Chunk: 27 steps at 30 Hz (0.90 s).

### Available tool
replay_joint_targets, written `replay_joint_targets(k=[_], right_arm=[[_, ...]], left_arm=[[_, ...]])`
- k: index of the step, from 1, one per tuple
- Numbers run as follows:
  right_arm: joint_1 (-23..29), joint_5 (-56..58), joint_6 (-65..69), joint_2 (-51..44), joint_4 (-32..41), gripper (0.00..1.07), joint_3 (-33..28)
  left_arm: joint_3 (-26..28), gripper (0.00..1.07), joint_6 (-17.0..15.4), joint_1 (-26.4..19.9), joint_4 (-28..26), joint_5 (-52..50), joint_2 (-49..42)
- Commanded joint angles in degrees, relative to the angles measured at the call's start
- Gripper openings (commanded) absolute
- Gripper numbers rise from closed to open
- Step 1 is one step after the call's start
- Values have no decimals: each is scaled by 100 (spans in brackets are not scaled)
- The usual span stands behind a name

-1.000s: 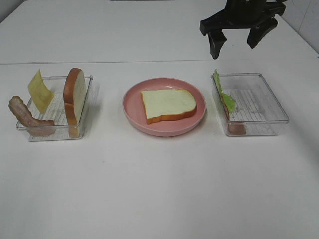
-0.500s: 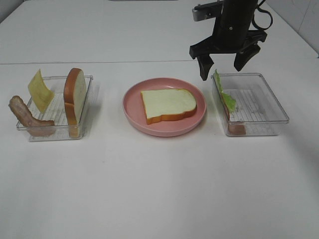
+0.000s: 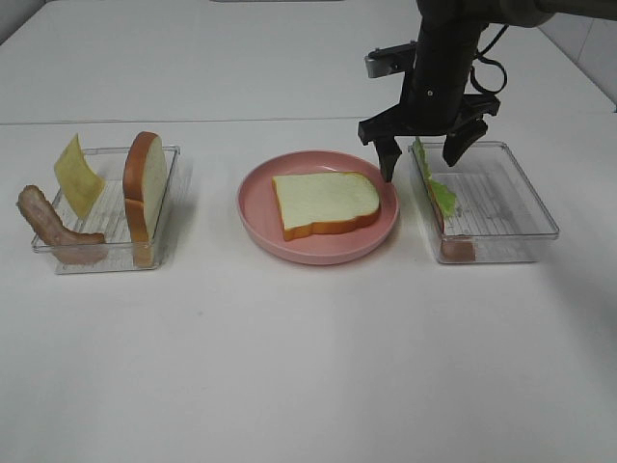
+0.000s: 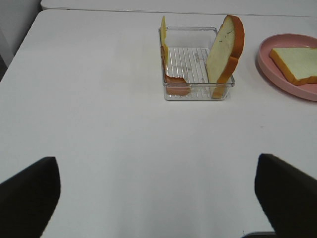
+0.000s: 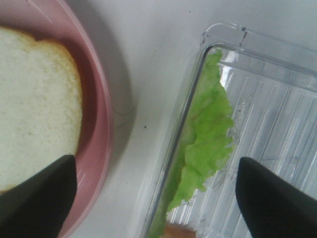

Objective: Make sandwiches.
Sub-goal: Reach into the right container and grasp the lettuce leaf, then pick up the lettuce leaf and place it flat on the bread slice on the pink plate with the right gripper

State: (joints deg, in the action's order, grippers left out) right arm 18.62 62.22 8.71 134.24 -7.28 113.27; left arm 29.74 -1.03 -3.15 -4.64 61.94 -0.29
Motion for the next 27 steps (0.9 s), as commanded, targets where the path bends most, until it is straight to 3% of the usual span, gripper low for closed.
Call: replay_joint_targets(k=[1,9,10,11,14,15,16,27], right_arm=[[-23,-92,92,29,-92,85,-40],[-23,-126,241,46,-166,65,-40],[-23,-126,309,46,-246,54,-40],[-23,-126,476,46,-372,36,-40],[-23,-126,527,46,-413,28,-40],[-23,-115,516,46,-441,10,-40],[-23,-115,430,46,-441,1,-40],[-23,11,258,46,-481,0,17]], left_arm=[[-11,100,-6,-6,-29,-46,-74],[-11,100,-6,-6,-29,-46,-74],[-11,100,-6,-6,-29,-46,-74],[-11,100,-6,-6,-29,-46,-74],[-11,100,-6,-6,-29,-46,-74],[-11,100,-6,-6,-29,-46,-74],[-11,100,-6,-6,-29,-46,-74],[-11,100,-6,-6,-29,-46,-74]])
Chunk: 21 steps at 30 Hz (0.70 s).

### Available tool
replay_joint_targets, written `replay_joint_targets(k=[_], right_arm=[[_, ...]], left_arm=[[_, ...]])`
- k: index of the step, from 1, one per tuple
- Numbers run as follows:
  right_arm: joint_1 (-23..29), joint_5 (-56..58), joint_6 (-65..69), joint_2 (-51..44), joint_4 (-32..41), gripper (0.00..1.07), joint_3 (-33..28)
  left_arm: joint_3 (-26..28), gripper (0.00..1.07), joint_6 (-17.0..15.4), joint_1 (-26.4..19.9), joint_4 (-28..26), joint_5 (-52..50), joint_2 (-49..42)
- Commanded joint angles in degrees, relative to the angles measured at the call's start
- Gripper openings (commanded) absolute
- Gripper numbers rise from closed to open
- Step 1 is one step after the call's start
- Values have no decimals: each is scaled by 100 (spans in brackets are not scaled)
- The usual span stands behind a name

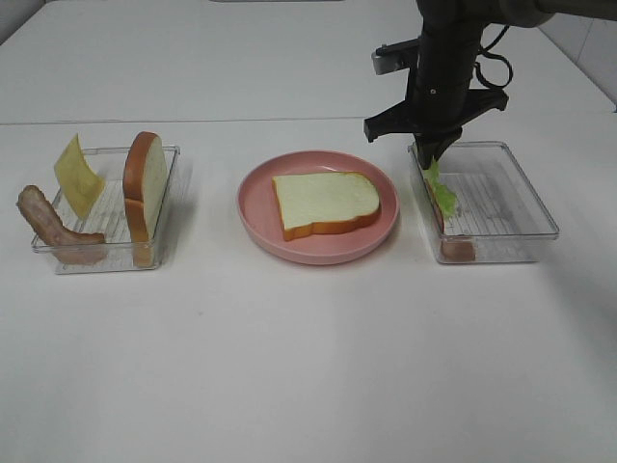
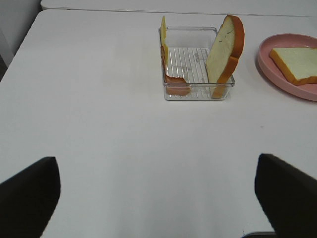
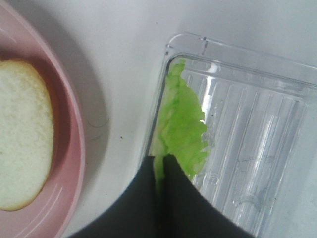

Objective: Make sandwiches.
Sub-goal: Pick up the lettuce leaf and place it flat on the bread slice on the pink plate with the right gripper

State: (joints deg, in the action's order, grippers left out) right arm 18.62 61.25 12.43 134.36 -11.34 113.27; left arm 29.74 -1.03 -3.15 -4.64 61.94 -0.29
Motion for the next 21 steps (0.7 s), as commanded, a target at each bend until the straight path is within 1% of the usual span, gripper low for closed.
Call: replay_joint_targets(k=[1,2,4,8,10,13,15,21], right_arm=[[-23,298,-201,34,-132,0,149],[-23,298,-201,34,-132,0,149],[-11,739,-332,-63,-155,0,521],[0,745,-418,-344,-149,0,544],[0,791,-567,-676,-166,0,544],[0,819,-613,-796,-166,0,544],[0,854,-647,-1238,-183,0,544],[0,888,-647,-1627,-149,0,544]], left_arm=[[-11,100,-6,-6,-29,-46,-74],[-11,100,-6,-6,-29,-46,-74],[-11,100,-6,-6,-29,-46,-74],[-11,100,-6,-6,-29,-46,-74],[-11,100,-6,-6,-29,-46,-74],[-11,100,-6,-6,-29,-46,-74],[-11,100,-6,-6,-29,-46,-74],[-11,100,-6,-6,-29,-46,-74]])
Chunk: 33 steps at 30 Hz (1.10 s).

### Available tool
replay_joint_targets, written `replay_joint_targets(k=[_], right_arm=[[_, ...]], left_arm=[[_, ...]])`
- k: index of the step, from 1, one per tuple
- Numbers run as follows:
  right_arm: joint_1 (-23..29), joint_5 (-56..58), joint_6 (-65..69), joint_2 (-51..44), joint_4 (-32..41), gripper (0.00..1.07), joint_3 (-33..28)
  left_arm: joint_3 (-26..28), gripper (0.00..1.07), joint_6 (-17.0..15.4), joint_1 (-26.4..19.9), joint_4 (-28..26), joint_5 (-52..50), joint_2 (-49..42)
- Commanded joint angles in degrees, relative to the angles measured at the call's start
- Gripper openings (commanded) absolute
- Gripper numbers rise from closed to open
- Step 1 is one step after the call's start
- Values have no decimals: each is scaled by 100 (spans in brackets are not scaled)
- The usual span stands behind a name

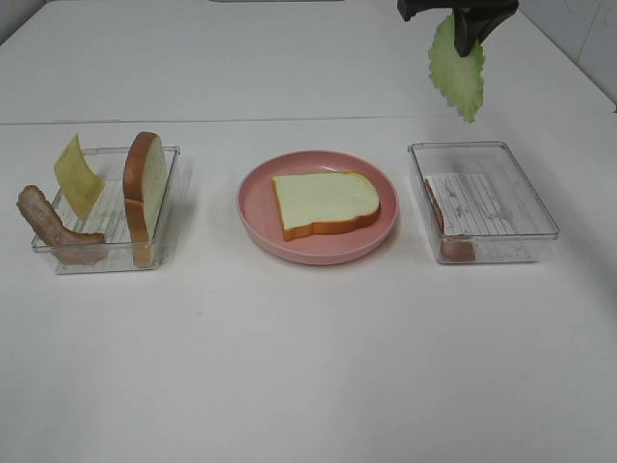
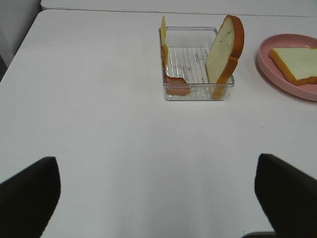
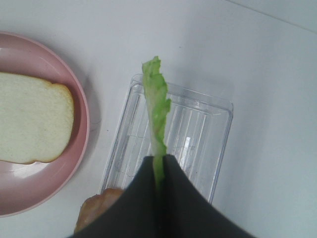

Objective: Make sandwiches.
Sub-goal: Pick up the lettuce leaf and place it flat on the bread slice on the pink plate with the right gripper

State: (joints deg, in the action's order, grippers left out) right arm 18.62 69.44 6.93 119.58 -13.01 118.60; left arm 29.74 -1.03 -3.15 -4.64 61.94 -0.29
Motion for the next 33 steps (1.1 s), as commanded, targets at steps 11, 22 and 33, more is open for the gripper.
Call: replay_joint_targets(k=[11,22,33], right_arm=[[80,-11,-86,-46,773,0,11],[894,-378,-97,544,1049,0,11],[1197,-842,-155,1008,2166,0,11]], left_arm=[[-11,100,-6,-6,-29,-46,-74],[-11,100,-6,-6,-29,-46,-74],[-11,100,-6,-6,-29,-46,-74]])
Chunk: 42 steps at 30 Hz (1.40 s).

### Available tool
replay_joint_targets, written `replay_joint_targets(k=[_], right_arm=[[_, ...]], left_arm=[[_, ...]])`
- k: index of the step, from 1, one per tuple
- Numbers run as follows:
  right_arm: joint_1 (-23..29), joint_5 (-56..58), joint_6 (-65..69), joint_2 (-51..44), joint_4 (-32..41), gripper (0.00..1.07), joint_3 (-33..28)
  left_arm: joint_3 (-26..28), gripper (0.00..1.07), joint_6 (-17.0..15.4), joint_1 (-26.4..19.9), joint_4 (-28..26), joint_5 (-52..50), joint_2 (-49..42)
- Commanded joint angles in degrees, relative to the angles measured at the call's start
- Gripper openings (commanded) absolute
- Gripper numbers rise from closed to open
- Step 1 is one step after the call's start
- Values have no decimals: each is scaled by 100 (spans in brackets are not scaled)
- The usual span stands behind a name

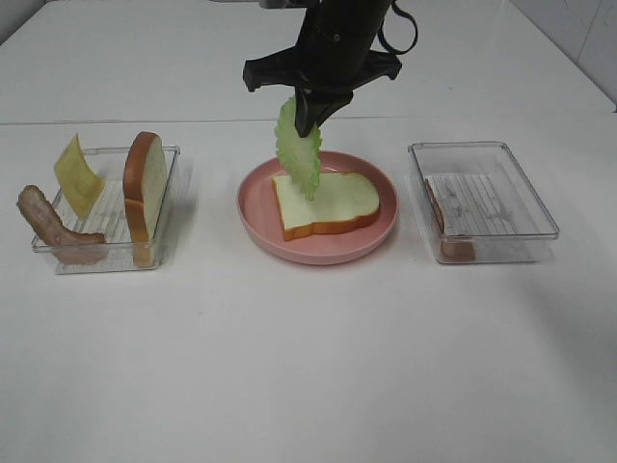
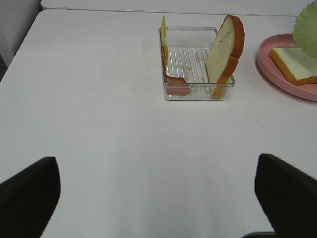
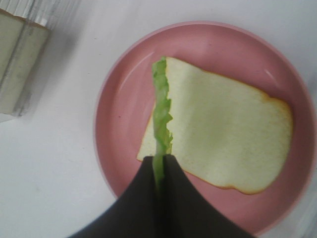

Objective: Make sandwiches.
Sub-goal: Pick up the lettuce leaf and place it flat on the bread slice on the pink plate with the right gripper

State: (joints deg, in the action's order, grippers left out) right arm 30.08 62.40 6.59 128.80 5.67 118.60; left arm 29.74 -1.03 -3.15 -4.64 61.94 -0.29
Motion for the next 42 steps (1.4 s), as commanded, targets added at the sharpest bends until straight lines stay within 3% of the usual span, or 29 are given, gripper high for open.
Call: replay_joint_targets(k=[1,4,14,20,22,25,42], right_arm=[[52,-138,-120,86,298,0,11],[120,-286,-218,195,579,0,11],[109,-510,-201,424,355,0,11],[103,-596,23,584,-510,0,11],[103,-630,367,625,-1209,0,11],[103,-682,476,625,-1490,0,11],[103,-493,607,768,-1364,0,11]], left_arm=[[-11,100,-6,-6,-29,-46,-74],[-11,100,-6,-6,-29,-46,-74],[-11,100,-6,-6,-29,-46,-74],[-11,100,-6,-6,-29,-46,-74],[-11,100,-6,-6,-29,-46,-74],[-11,100,-6,-6,-29,-46,-74],[-11,100,-6,-6,-29,-46,-74]])
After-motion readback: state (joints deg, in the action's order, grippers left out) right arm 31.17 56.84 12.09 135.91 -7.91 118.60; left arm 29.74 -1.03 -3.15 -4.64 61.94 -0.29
